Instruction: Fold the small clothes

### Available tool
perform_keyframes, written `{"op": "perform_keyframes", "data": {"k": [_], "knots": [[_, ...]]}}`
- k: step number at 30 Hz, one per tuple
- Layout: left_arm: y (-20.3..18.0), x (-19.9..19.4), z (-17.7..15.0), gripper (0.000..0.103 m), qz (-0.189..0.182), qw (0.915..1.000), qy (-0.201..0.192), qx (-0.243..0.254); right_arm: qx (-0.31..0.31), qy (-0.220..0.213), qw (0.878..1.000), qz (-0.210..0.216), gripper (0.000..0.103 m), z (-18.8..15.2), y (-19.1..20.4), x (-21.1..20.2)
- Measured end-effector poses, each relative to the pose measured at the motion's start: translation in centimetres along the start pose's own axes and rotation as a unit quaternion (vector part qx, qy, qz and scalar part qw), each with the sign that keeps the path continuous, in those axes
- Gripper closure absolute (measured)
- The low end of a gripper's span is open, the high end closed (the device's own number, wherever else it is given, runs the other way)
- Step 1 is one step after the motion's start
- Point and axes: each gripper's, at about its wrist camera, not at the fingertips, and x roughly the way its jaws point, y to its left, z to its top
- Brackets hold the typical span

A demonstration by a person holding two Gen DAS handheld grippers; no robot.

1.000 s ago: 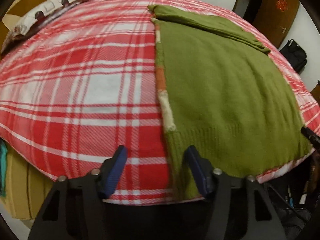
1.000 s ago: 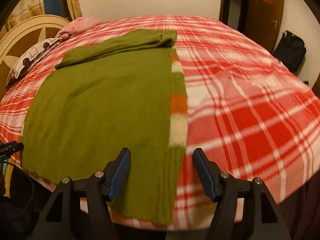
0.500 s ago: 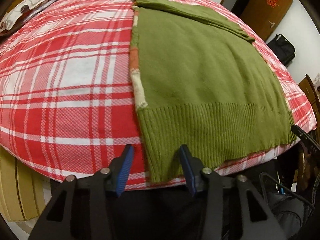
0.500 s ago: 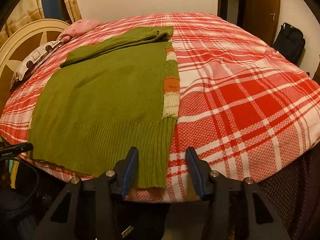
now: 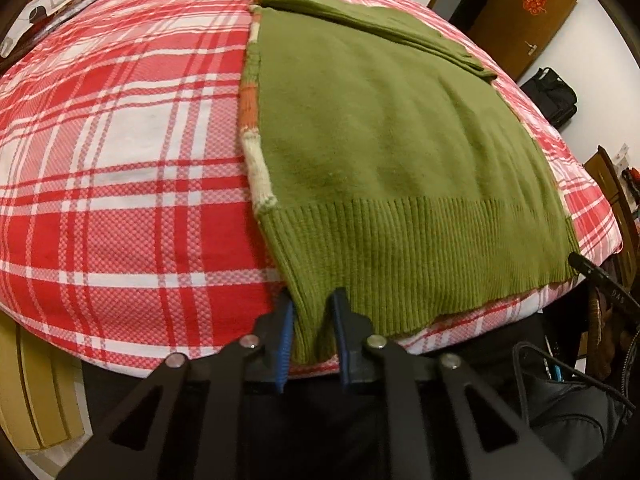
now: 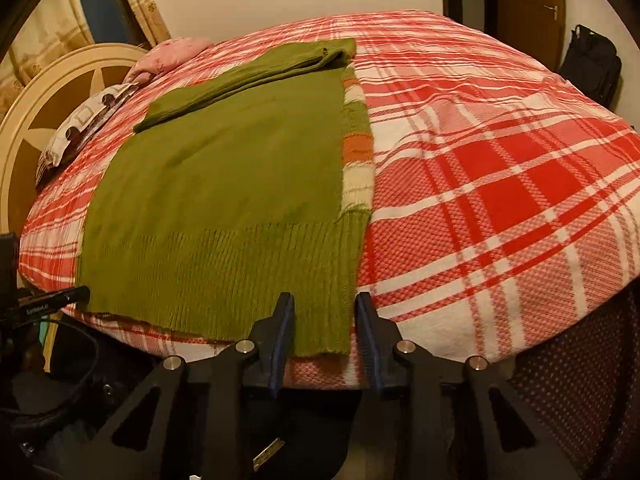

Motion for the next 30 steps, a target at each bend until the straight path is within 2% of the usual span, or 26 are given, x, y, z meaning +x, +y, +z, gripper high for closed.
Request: {"op": "perform_keyframes", "data": {"k": [1, 3, 5, 8, 14, 20, 30], "knots": [[0.1, 0.0, 0.0, 0.08, -0.005, 1.0, -0.001, -0.001, -0.001, 0.001, 1.0, 0.0, 0.079, 0.0, 0.0, 0.1], [0.3, -0.4, 0.0, 0.091, -0.014, 0.9998, -0.011, 0.0, 0.004, 0.0, 1.0, 0.007, 0.094, 0.0, -0.2, 0.0], [0.6, -1.1, 0.1, 0.095, -0.03, 0.9993, -0.023, -0.002, 0.018, -0.007, 0.999, 0.027, 0.097, 0.0, -0.6, -0.3], [0.5, -2.8, 0.4, 0.096, -0.041, 0.9971, -0.064, 0.007, 0.04, -0.037, 0.997, 0.063, 0.098, 0.2, -1.2, -1.6], [0.7, -6.3, 1.2, 0.096, -0.082, 0.9873, -0.136, 0.007, 0.061, -0.096, 0.988, 0.106, 0.098, 1.0, -1.6, -4.2], [1.3, -7.6, 2.5, 0.096, -0.093, 0.9824, -0.162, 0.011, 0.101, -0.119, 0.975, 0.157, 0.098, 2.7, -2.6, -5.2], [1.3, -8.8, 7.6, 0.096, -0.115, 0.972, -0.205, 0.003, 0.118, -0.151, 0.962, 0.196, 0.098, 9.6, -3.3, -5.4]]}}
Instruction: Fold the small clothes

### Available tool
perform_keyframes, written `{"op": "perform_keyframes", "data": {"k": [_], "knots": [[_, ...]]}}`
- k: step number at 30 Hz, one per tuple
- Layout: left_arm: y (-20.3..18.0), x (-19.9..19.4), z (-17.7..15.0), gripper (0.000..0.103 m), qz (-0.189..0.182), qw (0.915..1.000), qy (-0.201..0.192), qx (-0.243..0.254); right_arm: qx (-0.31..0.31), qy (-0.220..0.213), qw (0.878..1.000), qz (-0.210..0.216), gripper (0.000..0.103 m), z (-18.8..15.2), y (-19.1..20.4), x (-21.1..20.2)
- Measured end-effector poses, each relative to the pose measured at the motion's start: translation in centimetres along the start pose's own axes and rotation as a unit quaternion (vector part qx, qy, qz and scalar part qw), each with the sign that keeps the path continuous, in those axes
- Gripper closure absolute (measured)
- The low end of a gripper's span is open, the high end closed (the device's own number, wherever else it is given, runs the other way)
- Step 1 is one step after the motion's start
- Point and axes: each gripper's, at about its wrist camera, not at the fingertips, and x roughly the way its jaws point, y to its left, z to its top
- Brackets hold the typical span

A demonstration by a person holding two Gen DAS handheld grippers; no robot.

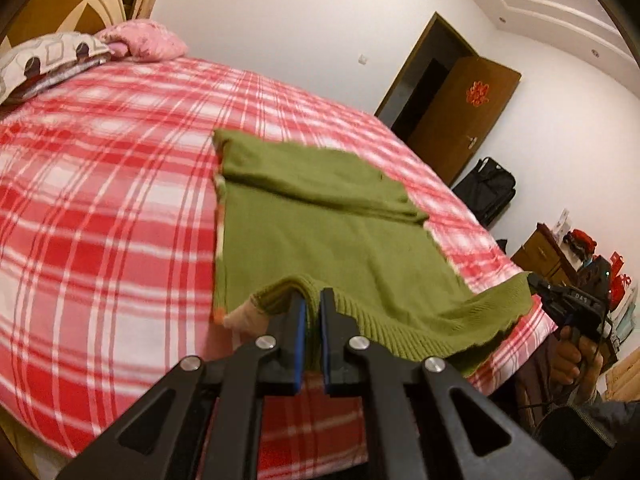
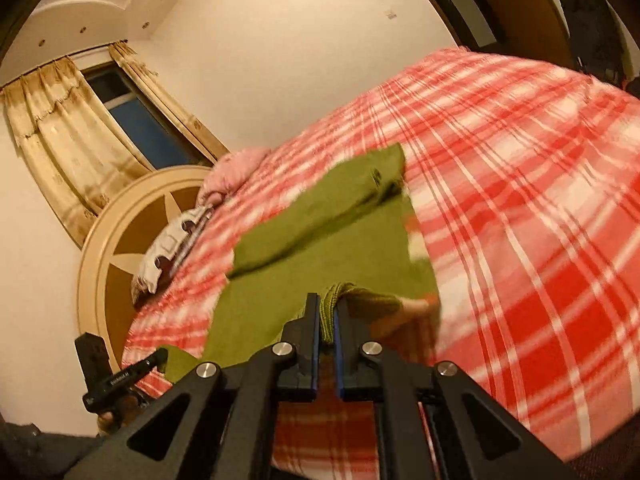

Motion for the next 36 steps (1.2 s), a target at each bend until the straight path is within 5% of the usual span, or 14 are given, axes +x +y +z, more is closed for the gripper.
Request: {"op": "perform_keyframes", "data": {"k": [17, 36], "knots": [[2.5, 5.2, 10.6, 0.096, -0.028, 0.9982, -0.039, -0.035, -0.014, -0.019, 1.0, 0.008, 0.098, 11.4, 2.1, 7.6], [8.3, 18.7, 20.4, 0.096, 0.008, 0.9974, -0.004, -0.071, 0.007, 0.02, 0.999, -0.035, 0.098, 23.4, -2.0, 24.0]]}}
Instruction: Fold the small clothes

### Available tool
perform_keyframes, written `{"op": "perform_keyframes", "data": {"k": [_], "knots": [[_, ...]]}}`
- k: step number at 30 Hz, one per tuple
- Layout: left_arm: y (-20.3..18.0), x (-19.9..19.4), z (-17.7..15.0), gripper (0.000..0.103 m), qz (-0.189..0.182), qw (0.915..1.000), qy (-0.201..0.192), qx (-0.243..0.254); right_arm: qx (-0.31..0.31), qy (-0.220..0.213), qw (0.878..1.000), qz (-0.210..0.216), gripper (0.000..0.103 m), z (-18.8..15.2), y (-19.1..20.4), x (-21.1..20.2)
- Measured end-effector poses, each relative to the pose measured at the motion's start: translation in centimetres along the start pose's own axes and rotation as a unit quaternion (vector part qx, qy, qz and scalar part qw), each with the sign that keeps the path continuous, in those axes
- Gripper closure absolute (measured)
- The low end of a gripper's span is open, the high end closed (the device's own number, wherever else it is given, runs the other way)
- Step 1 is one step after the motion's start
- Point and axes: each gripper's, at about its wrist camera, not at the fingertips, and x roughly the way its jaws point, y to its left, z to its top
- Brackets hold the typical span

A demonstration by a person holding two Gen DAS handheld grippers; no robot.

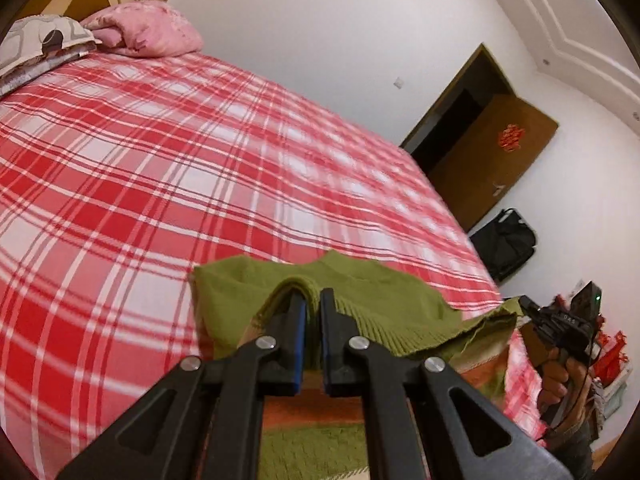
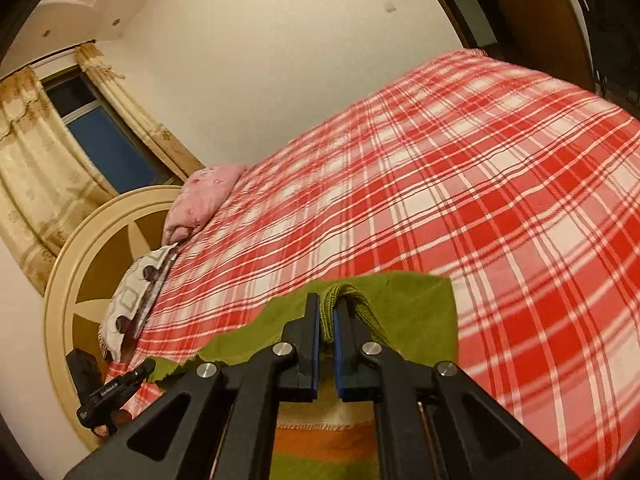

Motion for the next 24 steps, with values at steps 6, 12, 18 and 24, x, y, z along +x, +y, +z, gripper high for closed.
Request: {"op": "perform_keyframes", "data": {"k": [6, 12, 18, 24], "knots": [[2.3, 5.0, 0.6, 0.095, 0.027, 0.9991, 0.025, -0.021, 0.013, 0.038, 0.999, -0.033, 0.098, 1.5, -3.2, 7.4], [2.7, 5.3, -0.2, 0.084, 0.03, 0.9983, 0.041, -0.03, 0.02, 0.083, 0.992, -0.09, 0.061, 1.1, -5.8, 12.0], [3.1, 0.5, -1.6, 0.042, 0.061, 0.998, -0.002, -0.02, -0.013, 0.062, 0.995, -0.077, 0.027, -0.2, -5.6, 7.9], [3.4, -0.2, -4.8, 0.042, 0.09, 0.9952, 0.037, -0.006, -0.008, 0.079, 0.994, -0.074, 0.027, -3.7, -6.3, 2.9]]}}
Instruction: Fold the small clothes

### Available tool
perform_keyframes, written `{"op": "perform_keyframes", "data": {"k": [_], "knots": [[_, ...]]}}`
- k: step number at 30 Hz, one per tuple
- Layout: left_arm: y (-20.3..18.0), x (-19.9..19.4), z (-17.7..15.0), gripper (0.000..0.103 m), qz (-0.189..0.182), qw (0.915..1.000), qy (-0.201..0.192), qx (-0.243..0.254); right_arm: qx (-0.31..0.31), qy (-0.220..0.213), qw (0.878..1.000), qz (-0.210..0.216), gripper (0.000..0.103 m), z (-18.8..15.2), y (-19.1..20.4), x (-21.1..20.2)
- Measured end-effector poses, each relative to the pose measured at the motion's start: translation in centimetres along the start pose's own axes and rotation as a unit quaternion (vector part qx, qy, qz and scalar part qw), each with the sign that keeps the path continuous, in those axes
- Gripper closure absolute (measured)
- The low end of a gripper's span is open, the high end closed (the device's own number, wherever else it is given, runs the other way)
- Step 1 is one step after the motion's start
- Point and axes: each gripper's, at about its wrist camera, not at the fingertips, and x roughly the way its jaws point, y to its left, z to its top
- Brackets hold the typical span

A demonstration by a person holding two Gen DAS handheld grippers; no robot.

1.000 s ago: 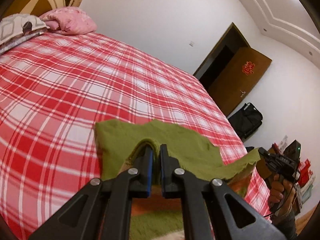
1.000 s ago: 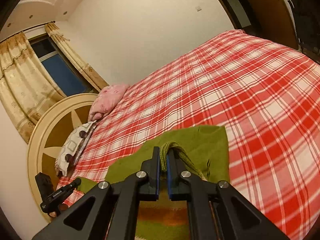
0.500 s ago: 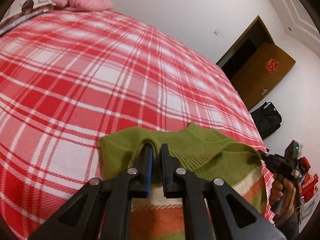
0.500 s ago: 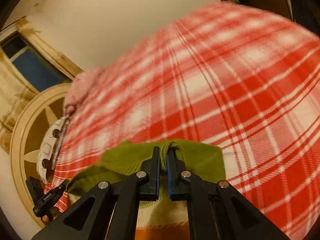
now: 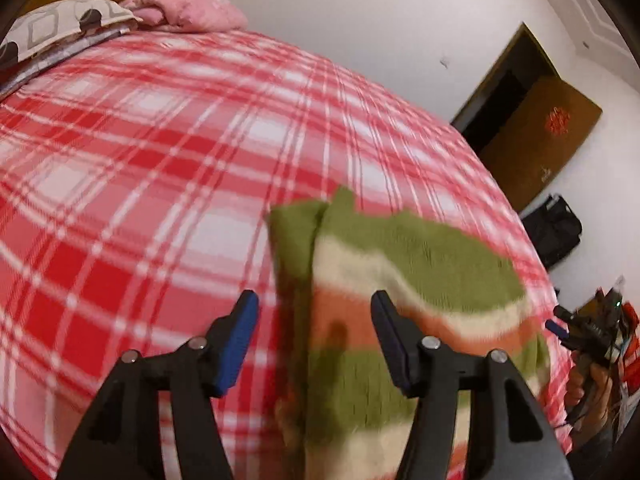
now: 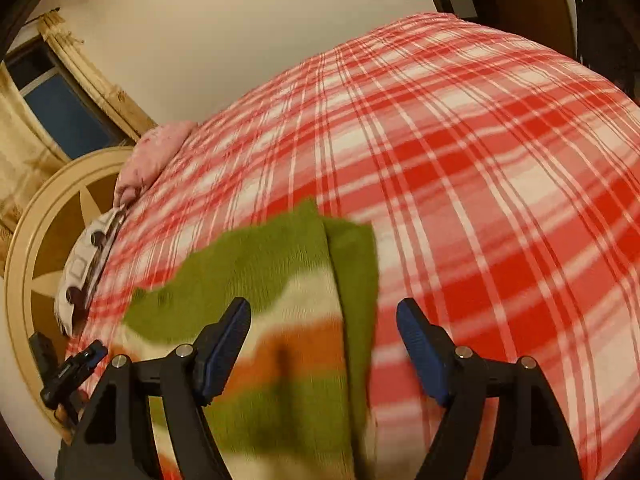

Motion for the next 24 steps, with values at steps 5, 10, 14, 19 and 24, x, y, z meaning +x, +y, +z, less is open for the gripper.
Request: {"op": "perform_keyframes", "data": {"k": [5, 10, 14, 19, 24], "knots": [[-0.6, 0.4, -3.9, 0.042, 0.057, 0.9972, 0.027, 0.041, -0.01, 0.024, 1.0, 0.007, 0.044, -4.7, 0.1, -2.7], [-1.5, -0.8, -6.2, 0.036, 0.088, 0.9919, 0.01, 0.091, -0.041, 0.08, 0.996, -0.028, 0.076, -9.3, 0.4, -2.4], [-1.8, -1.7, -7.7, 0.027, 0.129, 0.9845, 0.009, 0.118, -0.051, 0.081, 0.993, -0.065, 0.084, -10.2, -0.1, -2.6], [-2.7, -4.2, -7.9, 0.027, 0.139, 0.9834, -0.018, 0.116, -0.09, 0.044, 0.988, -0.118, 0.084, -10.0, 2.3, -4.8], [-3.9, -3.0, -7.5, 0.018, 0.173, 0.975, -0.028, 0.137, -0.149, 0.011, 0.988, -0.048, 0.083, -8.6, 9.4, -4.6]]}}
